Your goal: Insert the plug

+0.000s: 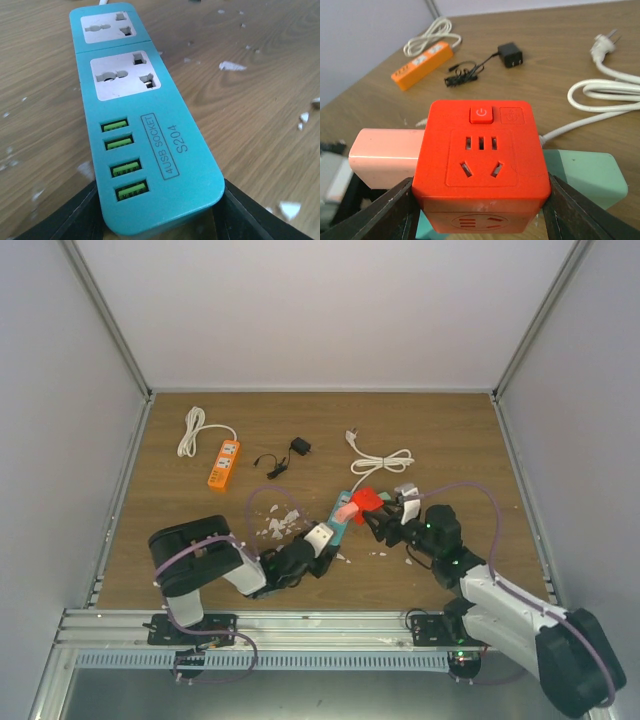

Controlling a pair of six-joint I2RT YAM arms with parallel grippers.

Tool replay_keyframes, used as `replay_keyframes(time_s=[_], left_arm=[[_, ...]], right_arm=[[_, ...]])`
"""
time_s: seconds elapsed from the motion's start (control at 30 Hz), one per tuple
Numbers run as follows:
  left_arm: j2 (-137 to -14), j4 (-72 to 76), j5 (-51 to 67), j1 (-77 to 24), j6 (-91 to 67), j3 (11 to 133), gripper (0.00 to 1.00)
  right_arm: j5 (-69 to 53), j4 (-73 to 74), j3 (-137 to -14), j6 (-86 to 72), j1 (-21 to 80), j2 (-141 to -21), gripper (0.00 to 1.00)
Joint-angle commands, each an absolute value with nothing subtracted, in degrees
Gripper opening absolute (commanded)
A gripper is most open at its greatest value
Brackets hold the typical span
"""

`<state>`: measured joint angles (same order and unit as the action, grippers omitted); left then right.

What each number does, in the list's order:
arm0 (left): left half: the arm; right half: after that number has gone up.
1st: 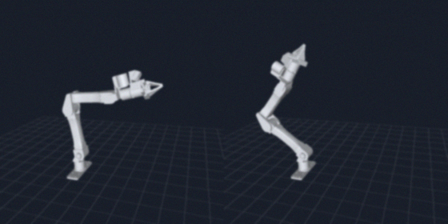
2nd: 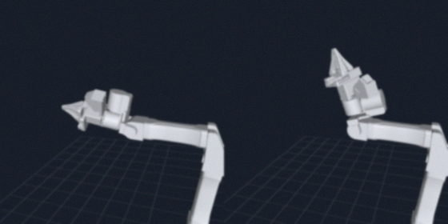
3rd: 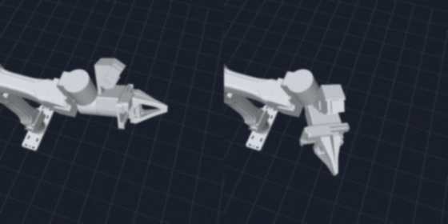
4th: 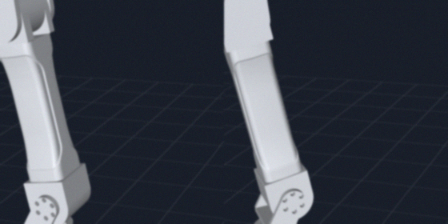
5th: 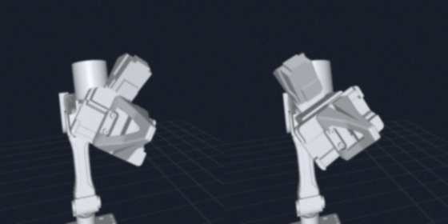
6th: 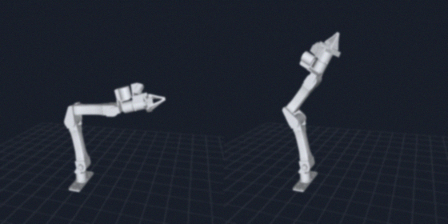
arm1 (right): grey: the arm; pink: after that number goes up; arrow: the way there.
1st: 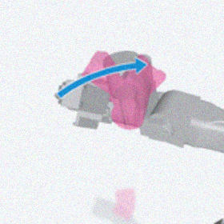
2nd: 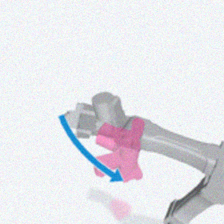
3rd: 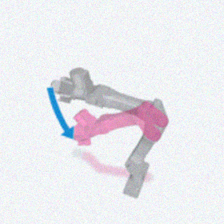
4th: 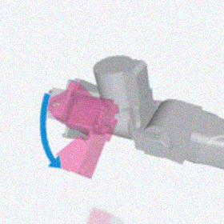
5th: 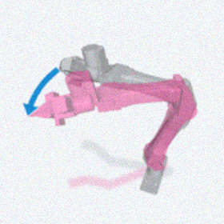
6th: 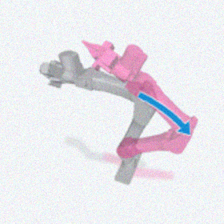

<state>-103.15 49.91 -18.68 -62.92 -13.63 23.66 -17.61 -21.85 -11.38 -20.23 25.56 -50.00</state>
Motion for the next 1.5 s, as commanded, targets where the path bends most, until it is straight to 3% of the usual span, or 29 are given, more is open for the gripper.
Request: replay_keyframes(time_s=[0.0,0.23,0.5,0.83,1.13,1.47], left_arm=[[-97.53,50.11,-11.90,-60.59,-10.45,17.86,0.51],[-86.44,43.43,-9.13,-60.24,-9.34,12.20,0.51],[-76.05,40.80,-9.18,-60.17,-10.80,6.01,0.55],[-85.72,45.43,-10.42,-60.10,-10.59,7.70,0.55],[-83.55,44.76,-10.48,-59.85,-10.46,6.97,0.55],[-84.19,44.39,-10.26,-59.84,-10.63,7.34,0.55]], right_arm=[[-12.28,-29.11,-14.45,-12.47,29.72,-55.17,0.00],[-21.19,-39.68,-14.55,-1.04,32.26,-59.78,0.00],[-32.50,-39.22,-18.44,7.02,33.78,-65.49,0.00],[-33.06,-39.11,-21.53,10.63,34.02,-74.26,0.00],[-26.64,-43.73,-20.07,9.08,33.53,-75.52,0.00],[-28.88,-46.55,-21.65,7.76,30.53,-82.71,0.01]])
